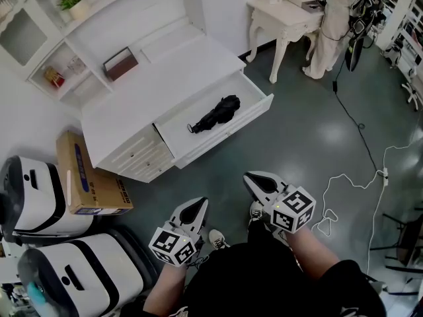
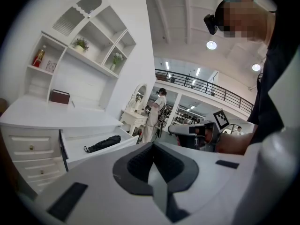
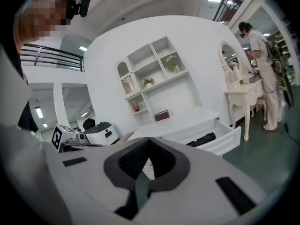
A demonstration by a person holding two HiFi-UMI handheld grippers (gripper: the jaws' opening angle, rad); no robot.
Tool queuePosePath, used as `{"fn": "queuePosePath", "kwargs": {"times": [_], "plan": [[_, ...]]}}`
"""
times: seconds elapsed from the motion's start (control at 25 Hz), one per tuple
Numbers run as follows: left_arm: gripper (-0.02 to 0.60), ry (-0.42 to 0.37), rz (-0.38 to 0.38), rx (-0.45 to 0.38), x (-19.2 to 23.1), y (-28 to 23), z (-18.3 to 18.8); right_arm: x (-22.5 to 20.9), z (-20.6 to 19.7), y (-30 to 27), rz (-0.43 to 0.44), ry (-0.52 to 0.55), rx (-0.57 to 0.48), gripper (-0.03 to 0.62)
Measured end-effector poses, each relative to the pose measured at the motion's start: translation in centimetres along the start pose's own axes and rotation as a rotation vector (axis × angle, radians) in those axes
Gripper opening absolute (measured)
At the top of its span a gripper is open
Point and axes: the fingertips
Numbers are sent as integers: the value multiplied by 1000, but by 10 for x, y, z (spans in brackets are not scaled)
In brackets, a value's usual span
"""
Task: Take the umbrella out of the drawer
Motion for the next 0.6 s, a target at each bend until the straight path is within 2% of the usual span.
{"fn": "queuePosePath", "kwargs": {"times": [0.6], "plan": [[5,16,47,-12,-16,-54,10,-58,23,9,47,15,29,3]]}}
Point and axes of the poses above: the fingertips, and each gripper's own axes: y backward along the fingers, x to its left, z out of its top, and after that the axes turned 14 degrees about z, right-handed
